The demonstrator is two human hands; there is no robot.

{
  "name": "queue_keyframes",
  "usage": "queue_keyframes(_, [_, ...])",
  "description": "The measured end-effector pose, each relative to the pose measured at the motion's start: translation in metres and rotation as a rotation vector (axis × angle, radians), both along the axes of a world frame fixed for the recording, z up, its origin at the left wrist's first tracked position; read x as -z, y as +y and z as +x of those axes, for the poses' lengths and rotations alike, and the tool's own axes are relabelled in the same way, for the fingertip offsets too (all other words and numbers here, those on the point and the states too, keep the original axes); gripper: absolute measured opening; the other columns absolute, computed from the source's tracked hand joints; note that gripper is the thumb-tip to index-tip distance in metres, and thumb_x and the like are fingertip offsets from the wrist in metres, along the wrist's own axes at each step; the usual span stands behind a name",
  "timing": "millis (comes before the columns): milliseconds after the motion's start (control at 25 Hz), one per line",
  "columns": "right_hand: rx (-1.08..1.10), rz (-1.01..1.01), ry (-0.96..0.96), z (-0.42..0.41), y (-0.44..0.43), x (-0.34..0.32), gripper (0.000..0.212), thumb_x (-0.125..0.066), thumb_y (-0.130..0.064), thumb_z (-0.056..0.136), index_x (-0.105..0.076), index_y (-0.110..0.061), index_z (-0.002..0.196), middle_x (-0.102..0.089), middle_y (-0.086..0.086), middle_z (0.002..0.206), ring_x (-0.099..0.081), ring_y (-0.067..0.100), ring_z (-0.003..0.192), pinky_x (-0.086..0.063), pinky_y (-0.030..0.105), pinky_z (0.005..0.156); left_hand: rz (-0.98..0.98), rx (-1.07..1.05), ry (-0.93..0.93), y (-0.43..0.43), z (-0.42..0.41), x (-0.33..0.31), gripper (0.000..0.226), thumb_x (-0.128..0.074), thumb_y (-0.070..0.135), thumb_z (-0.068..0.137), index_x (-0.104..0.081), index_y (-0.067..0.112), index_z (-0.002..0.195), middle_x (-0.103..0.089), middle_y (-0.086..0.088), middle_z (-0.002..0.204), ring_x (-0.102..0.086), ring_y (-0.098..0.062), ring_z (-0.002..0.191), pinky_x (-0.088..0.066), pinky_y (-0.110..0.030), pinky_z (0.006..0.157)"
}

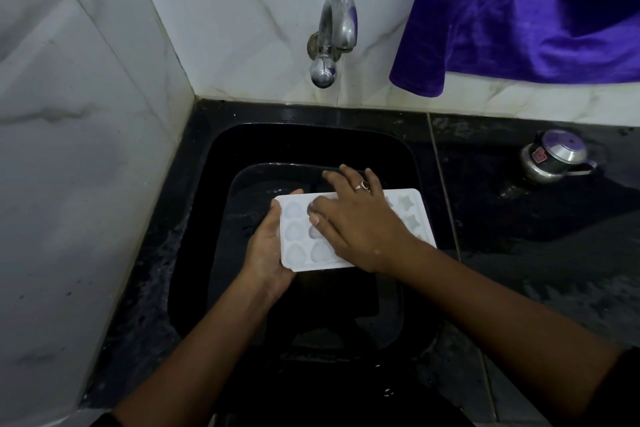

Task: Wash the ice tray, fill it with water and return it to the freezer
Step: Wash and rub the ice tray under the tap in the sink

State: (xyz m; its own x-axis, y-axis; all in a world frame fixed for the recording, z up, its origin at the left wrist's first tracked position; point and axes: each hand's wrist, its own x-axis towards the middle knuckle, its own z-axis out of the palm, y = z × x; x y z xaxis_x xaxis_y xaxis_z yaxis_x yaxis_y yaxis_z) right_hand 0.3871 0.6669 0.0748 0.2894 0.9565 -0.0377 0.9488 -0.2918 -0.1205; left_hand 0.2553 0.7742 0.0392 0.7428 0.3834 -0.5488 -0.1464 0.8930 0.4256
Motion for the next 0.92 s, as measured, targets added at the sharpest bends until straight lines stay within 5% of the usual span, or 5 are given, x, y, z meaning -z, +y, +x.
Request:
queue_keyframes(200, [0.008, -0.011, 0.021, -0.003, -0.002, -0.003, 0.056, -0.018, -0.054, 0.105, -0.064, -0.030, 0.129, -0.035, 0.013, 0.163, -0.022, 0.035, 0.155, -0.011, 0.064, 0.124, 0.014, 0.007, 0.024, 0.000, 0.000, -0.003, 0.047, -0.040, 0.051, 0.107, -0.068, 0.022, 0.131, -0.076, -0.017, 0.121, -0.078, -0.033, 0.097, -0.057, -0.056, 0.092])
queue_keyframes(360, [-0.018, -0.022, 0.020, -0.011, 0.001, 0.001, 0.050, -0.023, -0.052, 0.107, -0.060, -0.025, 0.128, -0.035, 0.013, 0.163, -0.022, 0.035, 0.155, -0.013, 0.064, 0.124, -0.004, 0.008, 0.016, -0.002, 0.000, -0.002, 0.047, -0.041, 0.052, 0.107, -0.069, 0.022, 0.129, -0.076, -0.016, 0.123, -0.078, -0.033, 0.096, -0.062, -0.055, 0.083])
queue_keyframes(520, [0.009, -0.006, 0.029, -0.002, 0.000, 0.000, 0.050, -0.022, -0.052, 0.106, -0.062, -0.032, 0.126, -0.036, 0.013, 0.162, -0.023, 0.036, 0.154, -0.012, 0.064, 0.124, 0.026, 0.013, 0.026, -0.002, -0.002, 0.001, 0.045, -0.042, 0.050, 0.107, -0.068, 0.022, 0.132, -0.071, -0.018, 0.132, -0.076, -0.034, 0.104, -0.054, -0.056, 0.098])
queue_keyframes(680, [0.033, -0.001, 0.043, -0.008, -0.002, 0.003, 0.052, -0.020, -0.052, 0.106, -0.058, -0.031, 0.134, -0.035, 0.014, 0.162, -0.023, 0.036, 0.154, -0.011, 0.064, 0.124, 0.027, -0.009, 0.032, 0.004, -0.001, -0.005, 0.045, -0.038, 0.051, 0.109, -0.070, 0.023, 0.125, -0.077, -0.016, 0.121, -0.079, -0.033, 0.093, -0.061, -0.055, 0.084])
queue_keyframes(920, [0.002, 0.011, 0.037, -0.008, 0.003, 0.002, 0.048, -0.023, -0.051, 0.106, -0.059, -0.029, 0.129, -0.036, 0.013, 0.162, -0.024, 0.035, 0.154, -0.012, 0.063, 0.124, 0.042, 0.003, 0.056, 0.003, 0.000, 0.002, 0.046, -0.040, 0.051, 0.108, -0.069, 0.022, 0.129, -0.073, -0.017, 0.130, -0.076, -0.034, 0.103, -0.055, -0.054, 0.095])
